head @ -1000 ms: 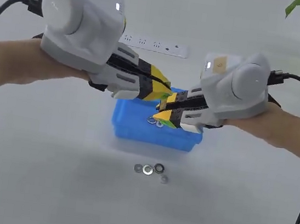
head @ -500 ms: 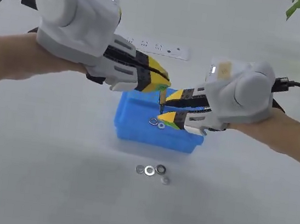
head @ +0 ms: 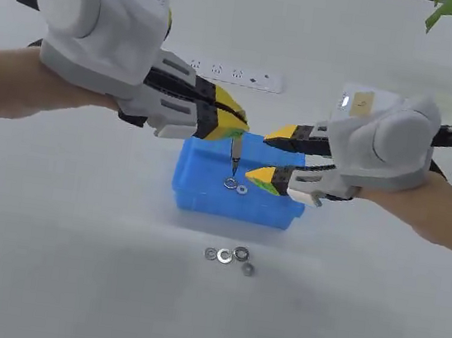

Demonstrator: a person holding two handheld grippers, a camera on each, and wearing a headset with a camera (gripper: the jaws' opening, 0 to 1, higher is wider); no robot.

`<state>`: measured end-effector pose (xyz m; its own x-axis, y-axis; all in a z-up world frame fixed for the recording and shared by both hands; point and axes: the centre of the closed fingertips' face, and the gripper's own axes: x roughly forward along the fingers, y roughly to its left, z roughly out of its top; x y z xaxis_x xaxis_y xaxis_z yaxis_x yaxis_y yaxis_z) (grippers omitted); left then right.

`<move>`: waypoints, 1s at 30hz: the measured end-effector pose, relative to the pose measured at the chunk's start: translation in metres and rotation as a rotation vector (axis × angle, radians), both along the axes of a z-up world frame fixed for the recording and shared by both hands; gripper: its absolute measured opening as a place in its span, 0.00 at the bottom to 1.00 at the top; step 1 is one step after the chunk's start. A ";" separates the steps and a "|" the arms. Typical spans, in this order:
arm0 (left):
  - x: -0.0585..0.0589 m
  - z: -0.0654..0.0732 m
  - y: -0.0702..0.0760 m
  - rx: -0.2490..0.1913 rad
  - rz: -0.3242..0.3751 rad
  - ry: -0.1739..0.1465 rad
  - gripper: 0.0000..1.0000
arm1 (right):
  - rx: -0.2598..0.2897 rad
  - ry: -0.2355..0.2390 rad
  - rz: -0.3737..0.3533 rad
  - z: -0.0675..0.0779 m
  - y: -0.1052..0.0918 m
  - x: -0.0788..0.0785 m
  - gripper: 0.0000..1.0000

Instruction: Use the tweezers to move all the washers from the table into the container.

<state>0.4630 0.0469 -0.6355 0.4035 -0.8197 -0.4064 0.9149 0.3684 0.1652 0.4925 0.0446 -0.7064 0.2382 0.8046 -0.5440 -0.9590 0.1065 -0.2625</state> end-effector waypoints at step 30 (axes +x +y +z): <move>-0.070 -0.003 -0.004 -0.026 -0.002 0.052 0.05 | 0.094 -0.027 -0.037 0.023 -0.050 -0.058 0.48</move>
